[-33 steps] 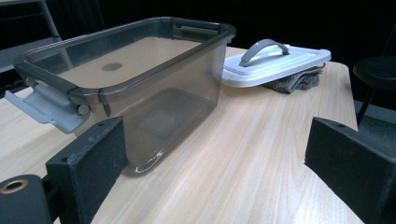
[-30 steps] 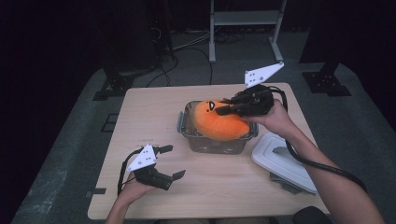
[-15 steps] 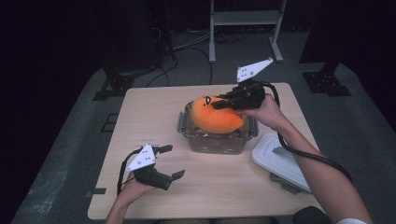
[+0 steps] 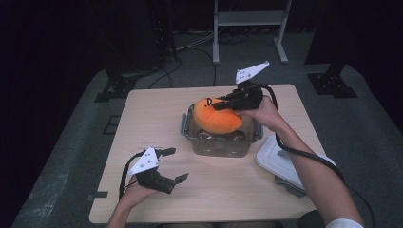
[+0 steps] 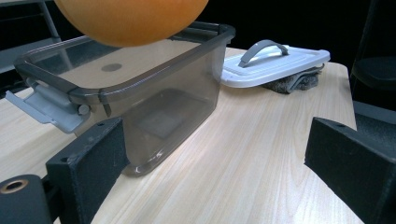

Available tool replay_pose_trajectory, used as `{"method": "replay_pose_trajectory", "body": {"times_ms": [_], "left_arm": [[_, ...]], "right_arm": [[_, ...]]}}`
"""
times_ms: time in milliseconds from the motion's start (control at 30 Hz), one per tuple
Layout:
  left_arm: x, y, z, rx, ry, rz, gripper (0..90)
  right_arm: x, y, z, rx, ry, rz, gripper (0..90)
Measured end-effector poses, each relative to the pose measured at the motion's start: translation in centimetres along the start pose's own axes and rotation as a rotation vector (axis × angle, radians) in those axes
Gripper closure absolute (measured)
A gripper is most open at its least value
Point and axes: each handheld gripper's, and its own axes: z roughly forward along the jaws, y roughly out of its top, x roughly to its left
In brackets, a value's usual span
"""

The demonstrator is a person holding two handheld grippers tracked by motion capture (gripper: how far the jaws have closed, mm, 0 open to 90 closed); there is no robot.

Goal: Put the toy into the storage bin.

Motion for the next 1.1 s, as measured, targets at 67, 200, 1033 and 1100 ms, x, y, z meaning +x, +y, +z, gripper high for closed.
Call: {"method": "replay_pose_trajectory", "body": {"times_ms": [67, 200, 1033, 1100], "left_arm": [[0.0, 0.0, 0.0, -0.001, 0.001, -0.001, 4.8], [0.0, 0.0, 0.0, -0.003, 0.002, -0.003, 4.8], [0.0, 0.1, -0.1, -0.01, 0.0, 0.001, 4.8], [0.0, 0.1, -0.1, -0.008, -0.001, 0.001, 4.8]], "right_arm": [[-0.3, -0.3, 0.3, 0.005, -0.002, 0.0, 77.1], [-0.6, -0.6, 0.8, 0.019, 0.001, 0.001, 77.0], [-1.8, -2.5, 2.6, 0.087, 0.009, 0.021, 76.7], [-1.9, -2.7, 2.7, 0.088, 0.007, 0.028, 76.6]]}}
